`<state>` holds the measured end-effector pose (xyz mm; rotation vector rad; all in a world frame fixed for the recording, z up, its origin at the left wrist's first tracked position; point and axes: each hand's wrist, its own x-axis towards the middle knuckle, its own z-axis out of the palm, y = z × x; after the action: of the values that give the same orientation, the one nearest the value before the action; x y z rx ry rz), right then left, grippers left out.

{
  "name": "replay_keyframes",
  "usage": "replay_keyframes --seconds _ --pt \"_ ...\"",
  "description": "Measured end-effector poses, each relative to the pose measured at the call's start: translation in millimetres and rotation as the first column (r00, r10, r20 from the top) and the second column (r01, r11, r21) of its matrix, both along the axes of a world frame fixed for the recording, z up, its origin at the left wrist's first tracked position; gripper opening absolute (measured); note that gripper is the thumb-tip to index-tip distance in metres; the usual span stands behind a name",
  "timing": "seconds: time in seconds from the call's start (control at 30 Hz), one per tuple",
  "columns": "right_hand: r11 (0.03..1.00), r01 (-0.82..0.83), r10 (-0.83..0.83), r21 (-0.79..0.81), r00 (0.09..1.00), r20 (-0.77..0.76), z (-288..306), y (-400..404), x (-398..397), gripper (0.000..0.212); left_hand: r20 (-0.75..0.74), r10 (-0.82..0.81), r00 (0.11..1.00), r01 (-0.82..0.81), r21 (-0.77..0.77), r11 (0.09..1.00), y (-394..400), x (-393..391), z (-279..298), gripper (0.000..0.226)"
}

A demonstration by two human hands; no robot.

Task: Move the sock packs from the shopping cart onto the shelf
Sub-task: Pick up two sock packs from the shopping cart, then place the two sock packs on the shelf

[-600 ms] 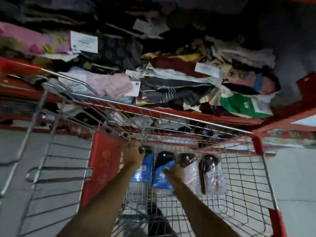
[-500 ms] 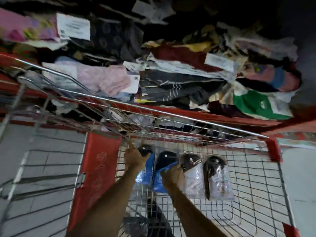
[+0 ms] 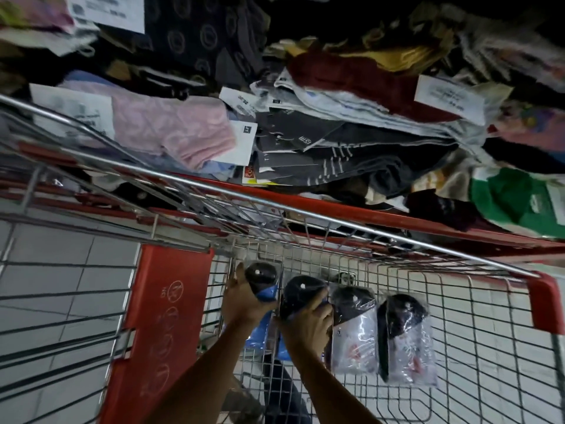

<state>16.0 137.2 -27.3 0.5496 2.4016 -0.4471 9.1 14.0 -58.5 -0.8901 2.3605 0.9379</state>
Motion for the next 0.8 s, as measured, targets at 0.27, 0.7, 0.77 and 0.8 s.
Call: replay_keyframes --seconds 0.27,0.7,0.77,0.8 --pt "0.985 -0.077 0.046 -0.157 0.98 -0.193 82.4 10.4 10.4 0.132 -0.126 0.069 0.99 -0.06 0.069 0.996 -8.2 20.7 98.2 0.112" --pt "0.965 -0.18 -0.021 -0.192 0.674 -0.738 293.8 17.3 -9.5 0.128 -0.636 -0.037 0.771 0.046 -0.002 0.999 -34.9 -8.7 335.4 0.105" --pt "0.967 -0.197 -0.016 -0.163 0.589 -0.808 329.7 14.6 -19.6 0.124 -0.712 -0.053 0.7 0.042 -0.033 0.999 -39.7 -18.5 372.3 0.117" --pt "0.968 -0.197 -0.025 -0.156 0.543 -0.84 349.3 12.5 -25.2 0.123 -0.748 -0.056 0.661 0.028 -0.05 0.998 -42.0 -24.2 391.7 0.121"
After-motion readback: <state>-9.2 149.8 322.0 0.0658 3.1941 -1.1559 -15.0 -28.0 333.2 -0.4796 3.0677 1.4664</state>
